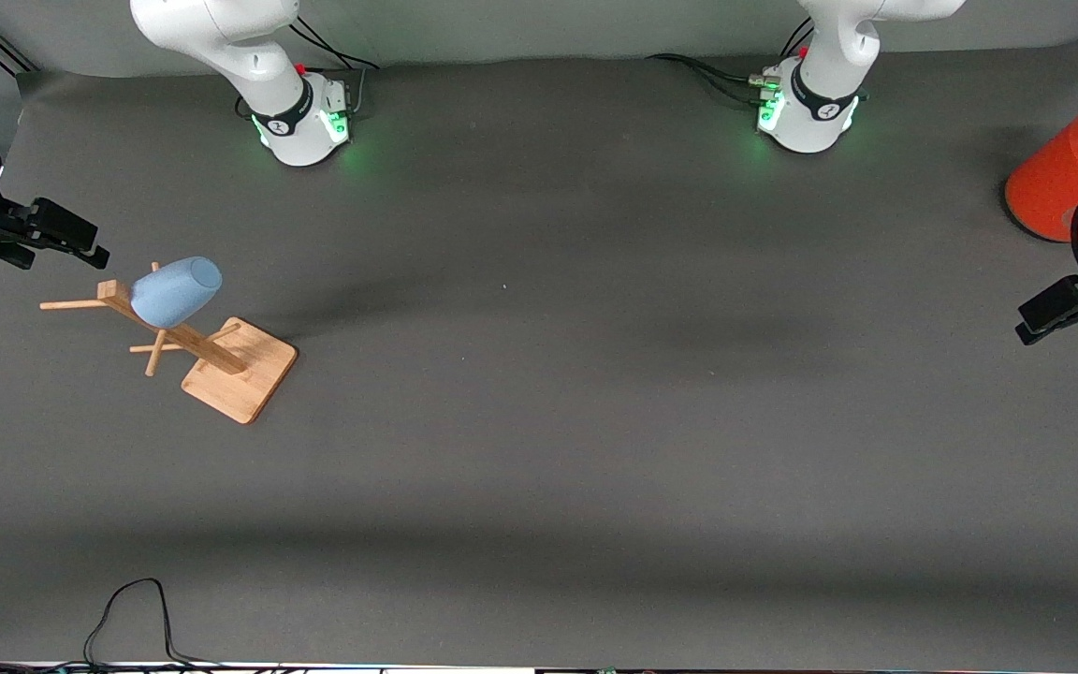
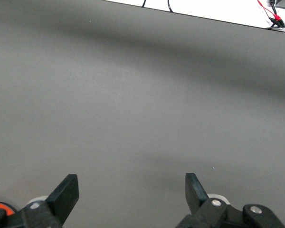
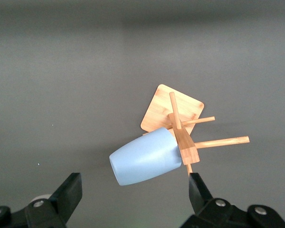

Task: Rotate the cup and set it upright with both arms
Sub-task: 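Move the right gripper toward the blue cup on the wooden stand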

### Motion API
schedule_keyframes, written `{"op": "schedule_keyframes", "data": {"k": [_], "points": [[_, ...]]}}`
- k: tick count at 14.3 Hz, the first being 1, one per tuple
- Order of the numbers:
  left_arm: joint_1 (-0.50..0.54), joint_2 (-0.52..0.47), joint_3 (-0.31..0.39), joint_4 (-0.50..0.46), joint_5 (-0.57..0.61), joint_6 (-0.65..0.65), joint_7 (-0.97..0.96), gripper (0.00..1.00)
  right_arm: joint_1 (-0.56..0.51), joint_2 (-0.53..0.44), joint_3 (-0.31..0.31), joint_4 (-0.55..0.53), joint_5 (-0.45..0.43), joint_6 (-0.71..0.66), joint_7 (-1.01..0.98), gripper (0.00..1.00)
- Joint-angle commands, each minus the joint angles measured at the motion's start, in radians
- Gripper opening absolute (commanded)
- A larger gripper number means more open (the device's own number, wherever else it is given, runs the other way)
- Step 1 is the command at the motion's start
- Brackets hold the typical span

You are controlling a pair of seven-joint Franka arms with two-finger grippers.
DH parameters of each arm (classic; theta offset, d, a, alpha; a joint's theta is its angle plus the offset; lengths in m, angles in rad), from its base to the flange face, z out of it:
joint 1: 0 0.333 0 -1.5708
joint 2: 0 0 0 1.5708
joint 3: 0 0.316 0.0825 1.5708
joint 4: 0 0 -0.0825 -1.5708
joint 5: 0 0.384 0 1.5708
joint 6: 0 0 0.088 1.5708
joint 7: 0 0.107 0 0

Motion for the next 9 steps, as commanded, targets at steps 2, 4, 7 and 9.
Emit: {"op": "schedule_keyframes", "data": {"k": [2,4,7,9], "points": [[-0.002,-0.009,0.001,0.004,-0.005,-0.020,-0.009,1.00,-0.003,0.019,0.003,0.023,0.003,-0.012,-0.028,1.00],[-0.002,-0.009,0.000,0.004,-0.005,-0.023,-0.009,1.00,-0.006,0.047,-0.005,0.040,0.017,-0.009,-0.028,1.00],[-0.002,-0.018,0.000,0.003,-0.005,-0.054,-0.003,1.00,-0.001,0.070,0.001,0.040,0.016,-0.010,-0.005,1.00],[-0.003,-0.018,0.000,0.003,-0.002,-0.066,-0.001,1.00,-0.006,0.081,-0.007,0.039,0.019,-0.010,0.105,1.00]]}}
